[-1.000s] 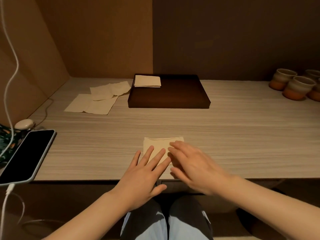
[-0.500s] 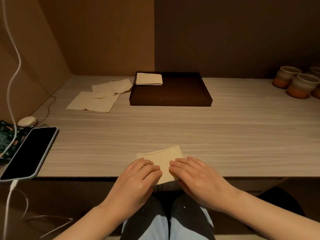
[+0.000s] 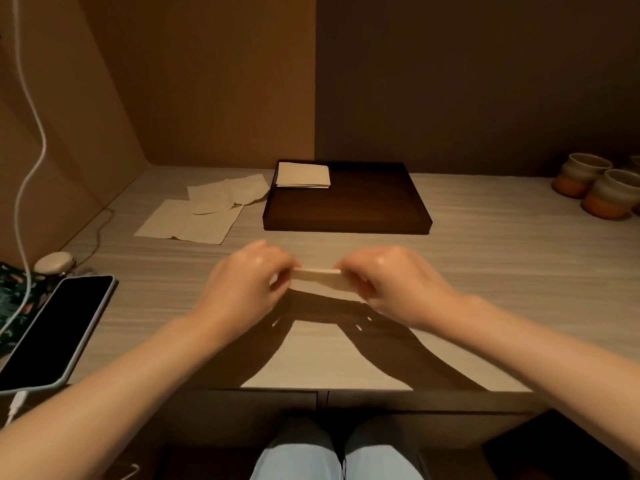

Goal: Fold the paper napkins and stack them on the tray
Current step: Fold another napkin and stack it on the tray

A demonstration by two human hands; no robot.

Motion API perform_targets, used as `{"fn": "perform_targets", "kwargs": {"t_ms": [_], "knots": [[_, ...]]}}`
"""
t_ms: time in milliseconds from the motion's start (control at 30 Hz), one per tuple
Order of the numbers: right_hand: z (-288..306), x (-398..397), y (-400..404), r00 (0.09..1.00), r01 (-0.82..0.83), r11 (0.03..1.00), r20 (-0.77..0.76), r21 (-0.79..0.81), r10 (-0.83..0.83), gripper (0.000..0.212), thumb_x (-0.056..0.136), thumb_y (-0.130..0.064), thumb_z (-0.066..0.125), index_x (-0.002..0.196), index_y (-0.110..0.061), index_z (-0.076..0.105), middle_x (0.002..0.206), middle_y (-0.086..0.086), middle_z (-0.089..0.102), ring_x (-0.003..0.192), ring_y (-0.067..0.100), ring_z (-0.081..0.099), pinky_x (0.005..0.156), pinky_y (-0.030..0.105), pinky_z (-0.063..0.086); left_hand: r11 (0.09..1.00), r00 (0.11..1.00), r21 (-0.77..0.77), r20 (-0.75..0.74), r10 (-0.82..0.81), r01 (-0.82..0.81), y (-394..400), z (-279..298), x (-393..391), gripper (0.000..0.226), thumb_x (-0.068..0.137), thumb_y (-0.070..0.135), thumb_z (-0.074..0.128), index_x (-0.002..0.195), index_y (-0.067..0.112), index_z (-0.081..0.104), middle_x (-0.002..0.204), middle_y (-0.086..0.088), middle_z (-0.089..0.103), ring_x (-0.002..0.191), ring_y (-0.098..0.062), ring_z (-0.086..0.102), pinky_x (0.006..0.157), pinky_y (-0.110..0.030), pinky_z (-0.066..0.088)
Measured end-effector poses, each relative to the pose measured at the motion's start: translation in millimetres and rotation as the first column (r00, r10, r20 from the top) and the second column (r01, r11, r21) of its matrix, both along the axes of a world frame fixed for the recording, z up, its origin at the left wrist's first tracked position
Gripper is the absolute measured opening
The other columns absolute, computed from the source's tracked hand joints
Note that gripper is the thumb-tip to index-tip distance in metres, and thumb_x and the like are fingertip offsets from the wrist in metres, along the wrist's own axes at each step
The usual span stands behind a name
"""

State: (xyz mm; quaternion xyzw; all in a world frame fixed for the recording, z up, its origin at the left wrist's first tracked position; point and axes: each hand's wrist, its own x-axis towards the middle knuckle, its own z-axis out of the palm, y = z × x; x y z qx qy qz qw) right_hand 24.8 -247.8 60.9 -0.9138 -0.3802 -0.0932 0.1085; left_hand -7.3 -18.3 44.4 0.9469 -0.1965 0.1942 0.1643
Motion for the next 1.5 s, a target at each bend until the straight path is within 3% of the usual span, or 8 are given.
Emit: {"fn": "perform_targets", "kwargs": {"t_ms": [333, 467, 667, 767, 867, 1200, 1367, 1500], "knots": [[53, 143, 40, 0.948, 0.199, 0.929, -0.303, 0.312, -0.101, 0.025, 0.098, -0.011, 0.053, 0.118, -0.007, 0.068, 0.102, 0.007, 0.068, 0.078, 0.012, 0.071, 0.054, 0.019, 0.057, 0.971, 0.97, -0.111, -0.148, 0.193, -0.21, 13, 49, 139, 0.022, 0.092, 0.013, 0.059, 0.112, 0.013, 0.069, 0.1, -0.005, 0.069, 0.067, -0.008, 0.063, 0.056, -0.021, 0.053], [57, 198, 52, 0.955, 0.2, 0.935, -0.27, 0.292, -0.12, 0.026, 0.098, -0.011, 0.055, 0.12, -0.008, 0.068, 0.109, 0.006, 0.068, 0.096, 0.014, 0.064, 0.075, 0.019, 0.055, 0.949, 0.962, -0.18, -0.143, 0.234, -0.257, 22, 55, 198, 0.022, 0.091, 0.01, 0.061, 0.111, 0.012, 0.069, 0.101, -0.004, 0.068, 0.086, -0.016, 0.063, 0.073, -0.03, 0.056], [43, 254, 59, 0.964, 0.232, 0.917, -0.203, 0.323, -0.172, 0.029, 0.099, -0.013, 0.054, 0.125, -0.013, 0.065, 0.106, 0.002, 0.07, 0.087, 0.009, 0.064, 0.071, 0.013, 0.049, 0.93, 0.96, -0.242, -0.063, 0.271, -0.278, 29, 41, 260, 0.027, 0.093, 0.007, 0.057, 0.115, 0.017, 0.068, 0.111, -0.005, 0.068, 0.09, -0.017, 0.064, 0.082, -0.033, 0.056], [15, 277, 61, 0.978, 0.209, 0.95, -0.075, 0.232, -0.196, 0.03, 0.098, -0.008, 0.054, 0.125, -0.009, 0.066, 0.118, 0.01, 0.069, 0.106, 0.023, 0.065, 0.094, 0.034, 0.052, 0.965, 0.976, -0.149, -0.056, 0.211, -0.217, 36, 18, 285, 0.032, 0.093, 0.006, 0.054, 0.122, 0.016, 0.065, 0.125, -0.006, 0.064, 0.113, -0.024, 0.06, 0.099, -0.038, 0.048], [-18, 298, 63, 0.983, 0.183, 0.971, -0.059, 0.152, -0.176, 0.02, 0.091, 0.004, 0.052, 0.102, 0.0, 0.069, 0.106, 0.017, 0.069, 0.099, 0.033, 0.065, 0.088, 0.049, 0.053, 0.982, 0.973, 0.031, -0.134, 0.19, -0.188, 42, -6, 306, 0.031, 0.094, 0.011, 0.052, 0.121, 0.019, 0.062, 0.127, -0.007, 0.063, 0.112, -0.028, 0.06, 0.094, -0.046, 0.05], [-77, 331, 74, 0.992, 0.126, 0.992, 0.008, 0.015, -0.127, 0.033, 0.087, 0.009, 0.051, 0.072, -0.02, 0.048, 0.084, 0.001, 0.049, 0.077, 0.026, 0.056, 0.072, 0.045, 0.051, 0.936, 0.933, 0.318, -0.264, 0.243, -0.154, 46, -44, 340, 0.012, 0.093, 0.021, 0.044, 0.097, 0.019, 0.055, 0.092, -0.008, 0.064, 0.079, -0.028, 0.058, 0.067, -0.04, 0.05], [-85, 336, 76, 0.989, 0.143, 0.99, -0.02, -0.009, -0.143, 0.022, 0.09, 0.006, 0.051, 0.079, -0.012, 0.057, 0.091, 0.007, 0.055, 0.08, 0.027, 0.057, 0.073, 0.043, 0.05, 0.912, 0.939, 0.389, -0.249, 0.237, -0.127, 47, -47, 341, 0.01, 0.091, 0.022, 0.045, 0.094, 0.021, 0.055, 0.098, -0.008, 0.064, 0.083, -0.027, 0.057, 0.075, -0.039, 0.047], [-86, 334, 76, 0.986, 0.153, 0.987, -0.061, -0.05, -0.156, 0.013, 0.096, -0.007, 0.047, 0.095, -0.008, 0.06, 0.103, 0.01, 0.058, 0.095, 0.028, 0.056, 0.078, 0.035, 0.047, 0.864, 0.938, 0.492, -0.239, 0.249, -0.105, 44, -46, 339, 0.023, 0.094, 0.028, 0.045, 0.112, 0.023, 0.059, 0.128, -0.008, 0.054, 0.116, -0.023, 0.052, 0.112, -0.044, 0.023]]}}
